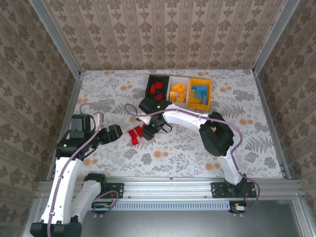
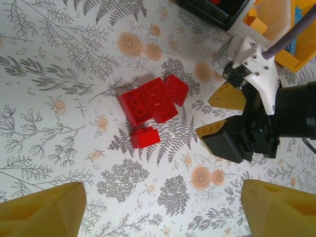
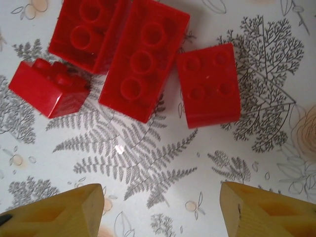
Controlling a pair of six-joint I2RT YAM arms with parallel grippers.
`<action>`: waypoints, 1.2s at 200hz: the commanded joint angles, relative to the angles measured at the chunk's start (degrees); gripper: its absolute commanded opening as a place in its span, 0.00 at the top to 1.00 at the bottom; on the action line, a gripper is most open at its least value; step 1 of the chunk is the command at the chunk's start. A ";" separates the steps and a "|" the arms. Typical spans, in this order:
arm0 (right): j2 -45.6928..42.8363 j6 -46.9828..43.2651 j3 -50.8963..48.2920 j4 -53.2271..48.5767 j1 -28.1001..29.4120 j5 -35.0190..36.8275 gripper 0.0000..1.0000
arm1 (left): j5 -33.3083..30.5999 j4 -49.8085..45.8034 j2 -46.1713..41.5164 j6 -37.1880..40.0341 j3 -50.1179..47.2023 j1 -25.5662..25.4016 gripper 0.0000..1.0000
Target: Sort the legos into containers by color
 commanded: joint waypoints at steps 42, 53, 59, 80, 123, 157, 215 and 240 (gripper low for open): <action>6.17 -2.34 4.72 1.67 -1.01 4.28 0.41 | 1.42 -2.78 -0.67 2.06 0.45 1.32 0.16; 6.78 -2.23 5.05 2.41 -1.40 4.30 0.42 | 1.50 -3.00 -0.58 2.23 0.53 1.56 0.16; 7.20 -2.21 5.21 2.67 -1.58 4.33 0.43 | 1.57 -3.02 -0.50 2.38 0.57 1.60 0.16; 9.40 -2.39 7.27 2.30 -2.22 4.41 0.44 | 1.86 -3.01 -0.32 2.50 0.54 1.77 0.16; 12.85 -2.50 11.00 2.57 -2.64 3.68 0.48 | 2.17 -2.67 0.02 2.72 0.14 2.20 0.16; 15.11 -1.91 14.08 1.68 -2.66 2.59 0.60 | 2.56 -2.68 0.40 2.92 0.06 2.59 0.16; 9.78 -0.13 9.64 4.29 -3.02 3.35 0.77 | 2.71 -2.46 0.38 2.92 -0.05 2.90 0.15; 3.32 4.48 4.52 7.94 -5.37 -1.54 0.80 | 2.83 -2.52 0.36 2.90 -0.01 2.95 0.15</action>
